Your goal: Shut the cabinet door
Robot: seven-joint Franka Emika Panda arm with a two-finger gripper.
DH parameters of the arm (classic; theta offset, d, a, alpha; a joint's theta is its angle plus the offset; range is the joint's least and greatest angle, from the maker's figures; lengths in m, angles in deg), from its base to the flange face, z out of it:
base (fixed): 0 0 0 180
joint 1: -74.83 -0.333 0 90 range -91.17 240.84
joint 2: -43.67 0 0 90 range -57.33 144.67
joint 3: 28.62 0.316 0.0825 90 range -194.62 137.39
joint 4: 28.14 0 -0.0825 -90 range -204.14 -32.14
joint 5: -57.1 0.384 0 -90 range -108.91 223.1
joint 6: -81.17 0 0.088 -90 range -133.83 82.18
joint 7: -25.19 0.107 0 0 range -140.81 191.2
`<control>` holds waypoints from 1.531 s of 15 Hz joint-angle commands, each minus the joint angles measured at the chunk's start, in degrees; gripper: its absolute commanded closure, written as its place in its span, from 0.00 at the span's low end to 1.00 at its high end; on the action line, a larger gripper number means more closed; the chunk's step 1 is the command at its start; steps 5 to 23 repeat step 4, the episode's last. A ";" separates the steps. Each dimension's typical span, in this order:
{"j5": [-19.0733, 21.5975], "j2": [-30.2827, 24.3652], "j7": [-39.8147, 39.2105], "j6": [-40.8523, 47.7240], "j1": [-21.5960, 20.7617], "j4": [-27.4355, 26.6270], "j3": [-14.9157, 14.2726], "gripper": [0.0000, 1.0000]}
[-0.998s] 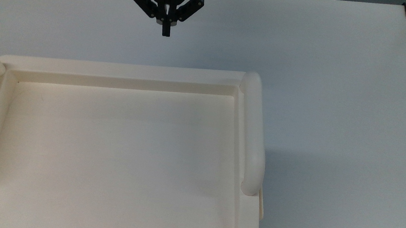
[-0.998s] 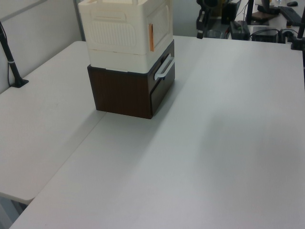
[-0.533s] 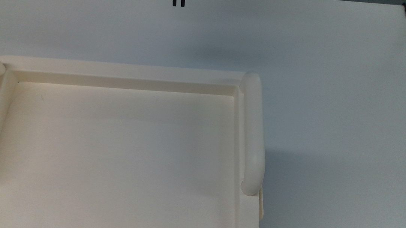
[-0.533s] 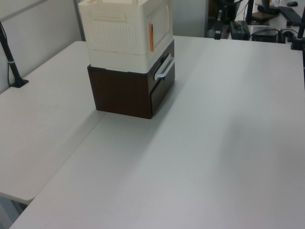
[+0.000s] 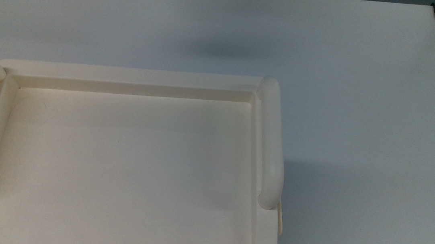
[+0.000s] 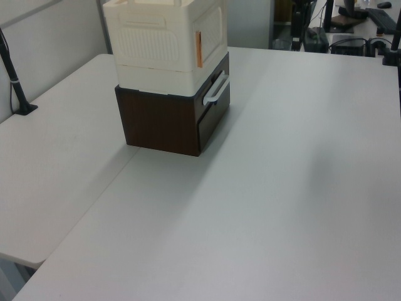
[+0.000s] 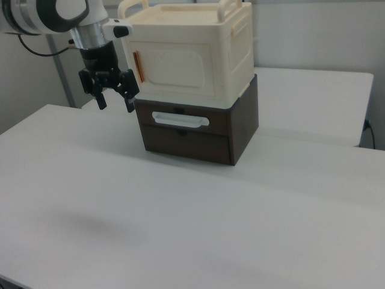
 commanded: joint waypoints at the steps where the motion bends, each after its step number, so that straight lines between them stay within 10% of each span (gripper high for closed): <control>1: -0.93 -1.04 -0.43 -0.04 1.38 -1.30 0.10 0.00; 23: -0.93 -0.95 -0.43 -0.13 1.47 -1.30 0.11 0.00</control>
